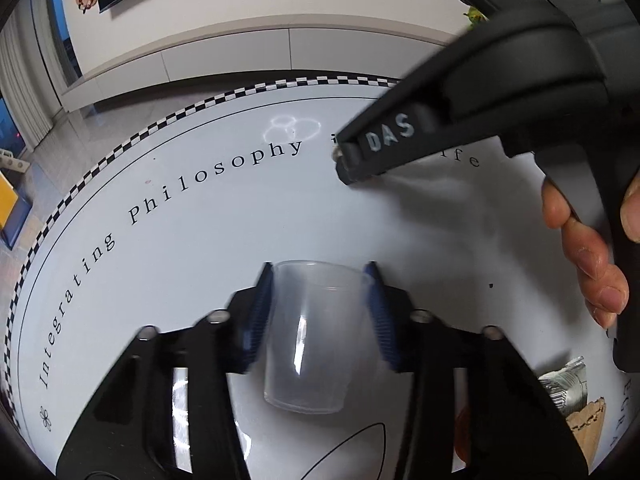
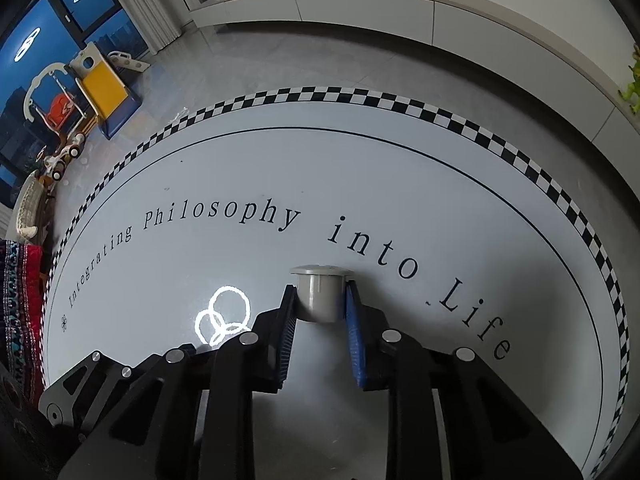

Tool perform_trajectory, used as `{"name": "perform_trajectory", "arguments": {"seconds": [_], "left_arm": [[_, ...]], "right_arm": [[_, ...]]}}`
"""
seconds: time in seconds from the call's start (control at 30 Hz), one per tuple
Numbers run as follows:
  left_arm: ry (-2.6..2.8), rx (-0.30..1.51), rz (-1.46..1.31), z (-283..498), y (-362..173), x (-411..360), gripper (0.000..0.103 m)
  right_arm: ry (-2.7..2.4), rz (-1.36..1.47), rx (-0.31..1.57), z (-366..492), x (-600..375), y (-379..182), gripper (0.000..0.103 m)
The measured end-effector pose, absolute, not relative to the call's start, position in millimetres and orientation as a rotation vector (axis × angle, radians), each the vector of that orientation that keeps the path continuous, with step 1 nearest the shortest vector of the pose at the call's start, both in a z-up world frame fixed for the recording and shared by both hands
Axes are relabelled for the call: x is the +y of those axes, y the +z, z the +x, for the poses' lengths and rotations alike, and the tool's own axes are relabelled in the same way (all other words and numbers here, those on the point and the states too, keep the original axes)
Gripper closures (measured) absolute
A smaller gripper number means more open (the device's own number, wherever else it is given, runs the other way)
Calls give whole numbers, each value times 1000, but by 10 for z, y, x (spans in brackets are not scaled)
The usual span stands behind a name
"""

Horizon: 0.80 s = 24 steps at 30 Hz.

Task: Collect trash
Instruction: 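Grasp the clear plastic cup with the left gripper while the right gripper grasps the small grey cup, then carry both cups over the trash bag and release them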

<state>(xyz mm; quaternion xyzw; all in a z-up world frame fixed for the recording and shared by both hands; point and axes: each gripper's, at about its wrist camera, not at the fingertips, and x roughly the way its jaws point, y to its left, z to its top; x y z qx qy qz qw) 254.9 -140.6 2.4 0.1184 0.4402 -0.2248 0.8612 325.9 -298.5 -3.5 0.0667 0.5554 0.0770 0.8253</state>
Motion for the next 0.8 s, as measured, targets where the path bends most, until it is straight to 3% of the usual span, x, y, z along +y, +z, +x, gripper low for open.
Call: {"name": "perform_trajectory", "arguments": {"seconds": [0.8], "left_arm": [[-381, 930, 180, 1347, 582, -777, 61]], "right_arm": [[265, 171, 1132, 1899, -2716, 698, 77]]}}
